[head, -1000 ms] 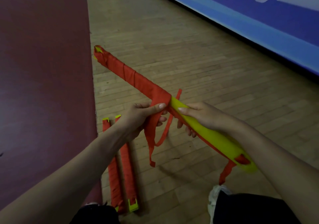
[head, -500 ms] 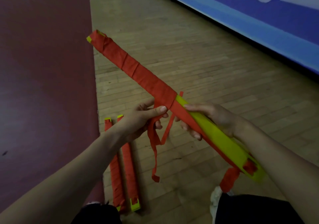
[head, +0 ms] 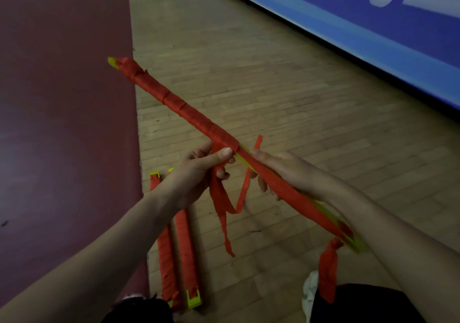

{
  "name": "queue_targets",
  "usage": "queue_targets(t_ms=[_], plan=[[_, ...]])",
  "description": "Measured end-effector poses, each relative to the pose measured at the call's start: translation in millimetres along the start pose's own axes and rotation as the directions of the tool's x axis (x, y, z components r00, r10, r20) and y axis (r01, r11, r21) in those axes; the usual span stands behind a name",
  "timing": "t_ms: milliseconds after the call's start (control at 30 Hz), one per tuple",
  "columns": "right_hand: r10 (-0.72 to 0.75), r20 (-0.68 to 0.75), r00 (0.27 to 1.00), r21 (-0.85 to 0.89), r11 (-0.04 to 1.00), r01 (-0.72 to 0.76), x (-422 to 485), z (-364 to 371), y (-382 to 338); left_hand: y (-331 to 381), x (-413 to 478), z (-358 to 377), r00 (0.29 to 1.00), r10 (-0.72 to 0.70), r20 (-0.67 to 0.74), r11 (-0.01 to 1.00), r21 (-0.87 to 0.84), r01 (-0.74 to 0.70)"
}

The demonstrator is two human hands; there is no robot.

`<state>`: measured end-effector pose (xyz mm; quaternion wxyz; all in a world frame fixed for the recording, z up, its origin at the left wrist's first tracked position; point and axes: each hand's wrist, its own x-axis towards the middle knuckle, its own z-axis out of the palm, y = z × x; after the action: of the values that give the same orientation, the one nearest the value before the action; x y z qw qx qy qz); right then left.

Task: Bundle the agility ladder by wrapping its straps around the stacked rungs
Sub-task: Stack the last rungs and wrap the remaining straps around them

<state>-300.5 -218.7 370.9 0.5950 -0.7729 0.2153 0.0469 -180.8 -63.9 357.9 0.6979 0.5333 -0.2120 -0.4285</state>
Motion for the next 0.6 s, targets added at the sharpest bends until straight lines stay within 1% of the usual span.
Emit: queue_targets(t_ms=[67,100,167,200,233,267,300,400,500,600], plan=[[-0.045,-0.088,0.995,-0.056,0.998,0.040,4.6,1.2,7.0,1.6,0.5,-3.0,0.998,-0.008,-0.055,1.000,0.012,0.008],[-0.073,-0.104,0.992,-0.104,0.993,0.062,5.9,0.6,10.8,1.6,0.6,-4.3,0.996,-0.016,-0.086,0.999,0.027,0.019],[-0.148,-0.085,0.985,-0.242,0.962,0.123,5.9,0.0,15.3,-0.8,1.5,-4.1,0.991,-0.032,-0.129,0.998,0.048,0.038],[-0.192,-0.086,0.978,-0.358,0.922,0.150,6.0,-0.1,16.8,-2.1,1.9,-2.8,0.989,-0.038,-0.145,0.997,0.055,0.046],[-0.249,-0.098,0.964,-0.480,0.860,0.173,6.1,0.4,18.1,-2.9,2.1,-0.9,0.987,-0.037,-0.158,0.997,0.063,0.047],[-0.303,-0.115,0.946,-0.579,0.794,0.184,7.0,1.6,18.6,-3.8,2.6,1.0,0.985,-0.029,-0.167,0.997,0.068,0.040],[-0.339,-0.139,0.930,-0.640,0.748,0.177,6.4,2.8,17.6,-4.8,3.7,2.0,0.985,-0.021,-0.173,0.997,0.066,0.033],[-0.379,-0.176,0.909,-0.692,0.704,0.159,6.1,-0.8,16.9,-4.4,5.6,3.8,0.987,-0.039,-0.154,0.999,0.028,0.044],[-0.398,-0.192,0.897,-0.706,0.691,0.155,7.0,-4.3,19.3,-5.1,6.4,3.1,0.989,-0.108,-0.097,0.993,-0.047,0.104],[-0.398,-0.209,0.893,-0.684,0.713,0.157,7.5,-4.1,21.1,-4.9,6.0,2.7,0.983,-0.153,-0.098,0.988,0.007,0.154]])
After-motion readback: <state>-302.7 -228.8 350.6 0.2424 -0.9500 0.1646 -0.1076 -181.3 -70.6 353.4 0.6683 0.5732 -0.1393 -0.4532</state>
